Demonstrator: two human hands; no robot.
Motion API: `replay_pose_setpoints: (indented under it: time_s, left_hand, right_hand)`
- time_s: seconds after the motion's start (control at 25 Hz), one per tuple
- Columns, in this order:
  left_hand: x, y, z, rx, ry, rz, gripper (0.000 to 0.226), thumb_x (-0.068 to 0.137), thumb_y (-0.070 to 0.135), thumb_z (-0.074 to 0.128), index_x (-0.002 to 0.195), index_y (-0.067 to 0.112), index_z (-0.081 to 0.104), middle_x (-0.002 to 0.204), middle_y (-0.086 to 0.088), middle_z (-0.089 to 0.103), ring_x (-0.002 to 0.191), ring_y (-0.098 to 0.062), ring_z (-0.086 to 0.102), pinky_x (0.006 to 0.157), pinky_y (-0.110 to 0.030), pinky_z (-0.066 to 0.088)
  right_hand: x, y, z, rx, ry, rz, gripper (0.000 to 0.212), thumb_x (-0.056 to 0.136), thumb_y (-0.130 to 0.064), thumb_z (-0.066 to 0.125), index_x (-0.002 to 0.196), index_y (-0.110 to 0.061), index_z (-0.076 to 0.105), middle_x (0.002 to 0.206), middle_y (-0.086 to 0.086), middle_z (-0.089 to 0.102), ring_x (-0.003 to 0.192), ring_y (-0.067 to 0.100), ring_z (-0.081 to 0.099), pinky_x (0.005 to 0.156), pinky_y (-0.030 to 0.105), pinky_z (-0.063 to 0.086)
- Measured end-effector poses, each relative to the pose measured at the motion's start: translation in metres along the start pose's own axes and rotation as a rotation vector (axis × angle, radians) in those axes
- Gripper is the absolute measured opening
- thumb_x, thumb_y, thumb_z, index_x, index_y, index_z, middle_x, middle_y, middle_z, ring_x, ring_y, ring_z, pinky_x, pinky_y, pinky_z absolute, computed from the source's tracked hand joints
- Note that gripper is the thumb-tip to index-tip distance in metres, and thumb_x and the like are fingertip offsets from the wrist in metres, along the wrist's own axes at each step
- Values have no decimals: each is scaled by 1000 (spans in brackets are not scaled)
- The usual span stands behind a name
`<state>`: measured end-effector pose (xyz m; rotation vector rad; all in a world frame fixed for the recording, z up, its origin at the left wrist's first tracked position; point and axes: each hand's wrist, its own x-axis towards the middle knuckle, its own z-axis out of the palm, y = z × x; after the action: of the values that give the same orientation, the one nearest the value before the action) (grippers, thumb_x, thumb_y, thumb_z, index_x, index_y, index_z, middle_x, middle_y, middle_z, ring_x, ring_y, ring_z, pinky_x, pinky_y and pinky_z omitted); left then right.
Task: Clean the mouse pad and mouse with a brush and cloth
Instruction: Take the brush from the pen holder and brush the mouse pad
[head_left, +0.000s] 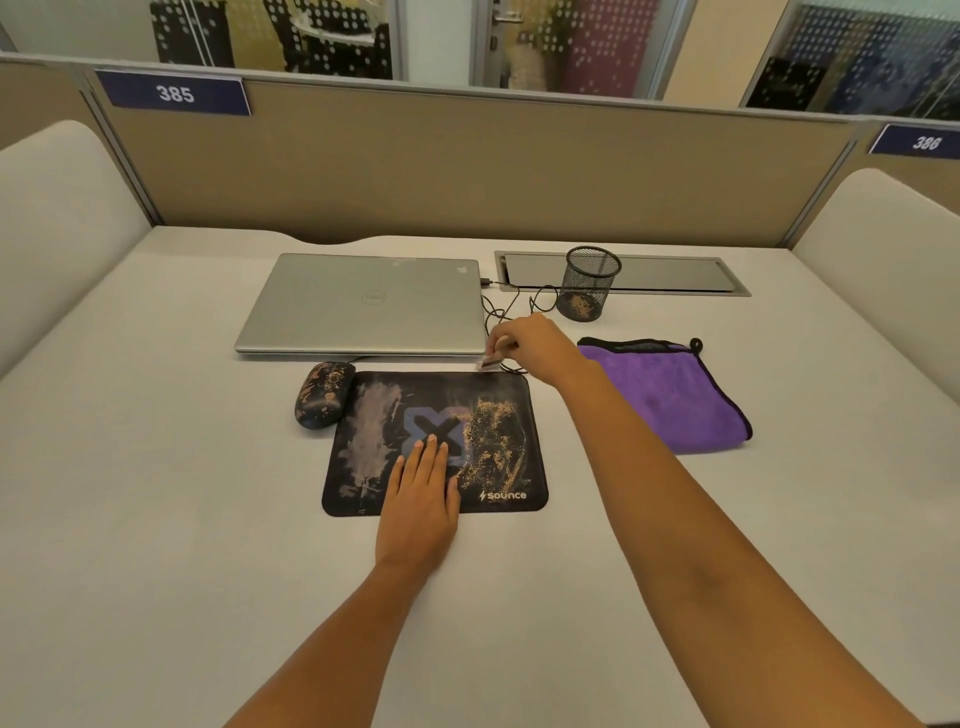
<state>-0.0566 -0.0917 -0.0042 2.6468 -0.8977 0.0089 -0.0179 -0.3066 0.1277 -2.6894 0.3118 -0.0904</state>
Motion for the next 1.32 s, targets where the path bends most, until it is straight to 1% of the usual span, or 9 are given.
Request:
replay_pose_setpoints:
  time_s: [0.24, 0.36, 0.48, 0.68, 0.76, 0.84, 0.92, 1.12, 1.32]
  left_hand:
    - [0, 0, 0, -6, -4, -4, 76, 83, 48, -7, 145, 14, 19, 154, -3, 19, 144, -17, 9, 112, -29, -6]
    - [0, 0, 0, 7, -19, -5, 78, 81, 49, -10, 146, 14, 16, 155, -2, 16, 144, -16, 5, 112, -29, -8]
    - [0, 0, 0, 12, -23, -7, 79, 80, 49, -11, 146, 15, 15, 155, -2, 15, 144, -16, 5, 113, -29, -8]
    - [0, 1, -2, 14, -24, -4, 80, 79, 50, -11, 146, 15, 15, 155, -2, 15, 144, -16, 4, 113, -29, -8]
    - [-1, 1, -2, 17, -25, -3, 80, 79, 50, -12, 146, 15, 14, 155, -2, 14, 144, -16, 4, 113, -29, -8]
    - [-1, 1, -2, 20, -30, -2, 81, 78, 50, -13, 147, 15, 13, 155, -1, 13, 144, -15, 3, 113, -28, -8]
    - [0, 1, -3, 17, -29, -4, 81, 78, 50, -13, 146, 15, 14, 155, -2, 14, 144, -15, 4, 113, -28, -8]
    - [0, 1, -3, 16, -37, -12, 72, 86, 49, -4, 147, 16, 13, 156, -2, 12, 144, -15, 2, 113, -28, -9]
    - [-1, 1, -2, -2, -15, -5, 80, 80, 51, -9, 146, 14, 18, 154, -3, 17, 144, -17, 7, 112, -29, -8]
  right_hand:
    - [-12, 10, -19, -74, -194, -12, 20, 81, 3, 62, 89, -11, 74, 98, 8, 72, 89, 18, 62, 80, 31, 50]
    - [-16, 12, -17, -15, -35, 21, 22, 82, 4, 58, 88, -9, 74, 99, 10, 72, 93, 23, 65, 84, 34, 53]
    - [-22, 7, -1, 45, 48, 94, 20, 85, 2, 57, 93, -7, 73, 99, 12, 72, 95, 23, 66, 80, 27, 49]
    - [-30, 5, -20, -47, -216, 63, 19, 81, 2, 61, 89, -9, 75, 92, 6, 68, 84, 19, 60, 63, 22, 43]
    - [-31, 5, -22, -9, -119, 86, 21, 80, 3, 59, 87, -10, 74, 94, 8, 69, 84, 20, 60, 62, 23, 44]
    - [-34, 6, -14, 25, 24, 136, 22, 81, 2, 57, 86, -12, 73, 100, 12, 70, 91, 26, 64, 72, 30, 50]
    - [-40, 7, -4, 56, 48, 164, 19, 83, 0, 58, 87, -12, 72, 102, 12, 69, 93, 27, 63, 77, 33, 50]
    - [-55, 1, -23, 38, -235, 125, 18, 82, 2, 62, 89, -9, 74, 91, 6, 66, 83, 17, 58, 57, 18, 41]
    - [-58, 4, -11, 50, 62, 163, 19, 83, -1, 57, 86, -12, 72, 97, 9, 70, 89, 22, 63, 69, 28, 46]
